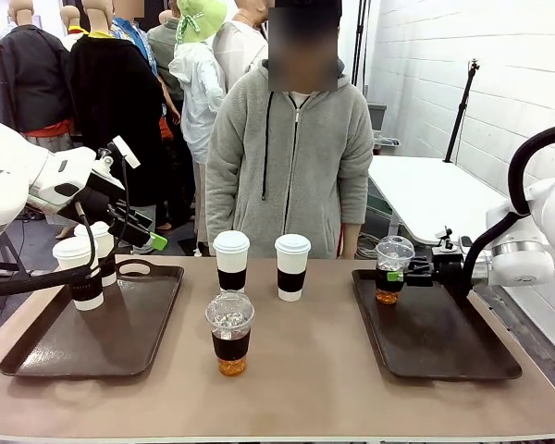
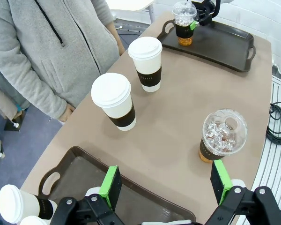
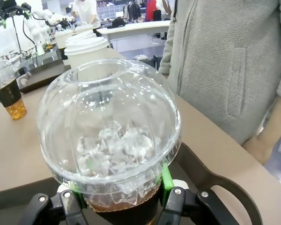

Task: Distribute the coffee onto the tray.
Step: Pick up one iced Americano and place it on the right Handle tray.

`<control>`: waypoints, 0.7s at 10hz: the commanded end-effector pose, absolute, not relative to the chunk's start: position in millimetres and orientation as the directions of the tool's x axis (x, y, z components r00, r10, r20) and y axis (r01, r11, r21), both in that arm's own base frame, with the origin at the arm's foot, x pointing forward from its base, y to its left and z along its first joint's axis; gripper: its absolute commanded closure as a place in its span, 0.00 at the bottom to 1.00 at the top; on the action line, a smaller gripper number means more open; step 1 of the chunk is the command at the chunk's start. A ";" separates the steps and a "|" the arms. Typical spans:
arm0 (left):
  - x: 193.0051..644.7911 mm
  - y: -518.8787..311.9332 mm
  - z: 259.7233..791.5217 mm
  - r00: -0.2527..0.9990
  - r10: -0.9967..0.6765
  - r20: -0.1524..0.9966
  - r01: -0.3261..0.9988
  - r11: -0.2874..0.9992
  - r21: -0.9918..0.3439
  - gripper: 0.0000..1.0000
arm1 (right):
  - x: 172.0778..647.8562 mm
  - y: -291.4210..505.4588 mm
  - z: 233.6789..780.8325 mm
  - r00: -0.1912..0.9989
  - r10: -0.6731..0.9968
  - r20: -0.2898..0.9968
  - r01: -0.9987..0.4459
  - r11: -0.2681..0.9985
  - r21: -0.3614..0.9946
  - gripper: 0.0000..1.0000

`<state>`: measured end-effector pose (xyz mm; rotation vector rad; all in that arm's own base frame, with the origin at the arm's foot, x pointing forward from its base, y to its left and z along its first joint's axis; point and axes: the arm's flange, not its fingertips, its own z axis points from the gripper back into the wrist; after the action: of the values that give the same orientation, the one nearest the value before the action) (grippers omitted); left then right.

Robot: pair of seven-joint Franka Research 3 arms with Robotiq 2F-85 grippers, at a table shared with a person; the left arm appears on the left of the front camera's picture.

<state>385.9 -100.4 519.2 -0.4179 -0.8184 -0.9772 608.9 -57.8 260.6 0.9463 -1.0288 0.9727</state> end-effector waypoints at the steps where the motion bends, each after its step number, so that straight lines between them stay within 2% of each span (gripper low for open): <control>1: 389.3 -98.2 516.6 0.281 -0.560 0.780 0.866 0.497 0.045 0.00 | 607.0 -50.0 259.3 0.259 0.213 0.942 -0.935 0.298 0.190 0.12; 2: 389.3 -98.2 516.6 0.281 -0.560 0.780 0.866 0.497 0.045 0.00 | 606.6 -49.9 260.9 0.266 0.220 0.938 -0.934 0.298 0.195 0.00; 7: 389.3 -98.2 516.6 0.281 -0.560 0.780 0.866 0.497 0.045 0.00 | 596.9 -57.9 260.2 0.289 0.233 0.929 -0.924 0.323 0.206 0.00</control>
<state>385.8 -100.5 519.1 -0.4188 -0.8174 -0.9777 606.2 -58.0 255.9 0.9190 -0.9881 0.9479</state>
